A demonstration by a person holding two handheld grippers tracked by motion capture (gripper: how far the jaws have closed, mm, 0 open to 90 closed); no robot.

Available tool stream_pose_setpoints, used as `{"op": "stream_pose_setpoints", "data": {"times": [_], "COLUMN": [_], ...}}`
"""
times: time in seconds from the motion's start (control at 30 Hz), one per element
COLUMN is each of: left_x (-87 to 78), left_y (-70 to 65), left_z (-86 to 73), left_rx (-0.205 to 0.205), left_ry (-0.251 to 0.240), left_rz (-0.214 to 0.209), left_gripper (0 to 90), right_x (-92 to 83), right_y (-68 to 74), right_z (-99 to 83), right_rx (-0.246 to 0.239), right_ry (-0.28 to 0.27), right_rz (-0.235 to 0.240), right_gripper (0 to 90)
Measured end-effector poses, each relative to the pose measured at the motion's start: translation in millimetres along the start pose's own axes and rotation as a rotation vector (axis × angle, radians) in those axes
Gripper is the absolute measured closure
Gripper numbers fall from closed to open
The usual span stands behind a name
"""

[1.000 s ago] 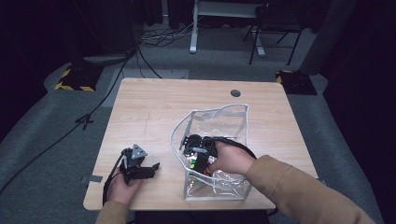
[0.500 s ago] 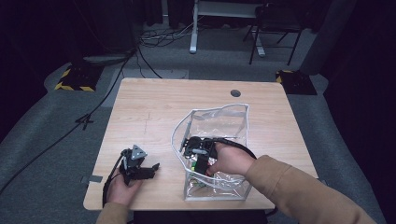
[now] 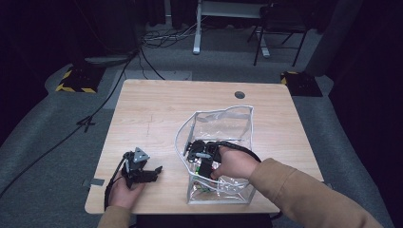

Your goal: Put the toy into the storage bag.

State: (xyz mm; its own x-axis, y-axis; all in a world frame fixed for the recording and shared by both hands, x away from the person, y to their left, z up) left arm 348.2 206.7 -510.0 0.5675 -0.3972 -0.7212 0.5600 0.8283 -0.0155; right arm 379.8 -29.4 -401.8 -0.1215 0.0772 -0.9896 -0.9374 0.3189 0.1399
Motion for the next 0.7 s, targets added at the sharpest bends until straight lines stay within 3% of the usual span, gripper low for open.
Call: {"op": "stream_pose_setpoints", "data": {"times": [0.27, 0.33, 0.53, 0.57, 0.7], "left_x": [-0.4, -0.6, -1.1, -1.1, -1.4], "left_y": [0.1, 0.0, -0.3, -0.3, -0.4], "left_z": [-0.2, -0.4, -0.5, -0.6, -0.8], "left_rx": [0.000, -0.001, -0.004, -0.005, -0.006], "left_ry": [0.000, 0.002, 0.006, 0.006, 0.005], "left_rz": [0.002, 0.002, 0.002, 0.002, 0.006], "left_gripper": [20.1, 20.1, 20.1, 20.1, 20.1], "right_x": [1.2, -0.2, -4.5, -8.0, -17.1], "right_y": [0.0, -0.2, -0.2, 1.5, 4.4], "right_z": [-1.4, -1.9, -3.2, -3.1, -4.0], "right_rx": [-0.005, -0.003, -0.003, 0.010, 0.009], "right_ry": [0.007, 0.001, -0.038, -0.014, -0.059], "right_rz": [-0.008, -0.003, 0.007, 0.006, 0.015], "right_gripper": [33.9, 40.7, 37.0, 36.9, 36.2]}}
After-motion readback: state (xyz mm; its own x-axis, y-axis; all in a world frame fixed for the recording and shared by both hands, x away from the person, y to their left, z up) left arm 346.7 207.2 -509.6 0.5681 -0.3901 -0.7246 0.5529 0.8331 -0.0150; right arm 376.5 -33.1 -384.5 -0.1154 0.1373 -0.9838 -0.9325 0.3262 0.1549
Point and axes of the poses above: each handheld gripper's, and its own axes: x roughly forward along the jaws, z roughly out of its top, y roughly to its left, the point moved 1 cm from there along x, roughly forward along the jaws, and after that the axes turned 1 degree about x, right-handed, at the moved point
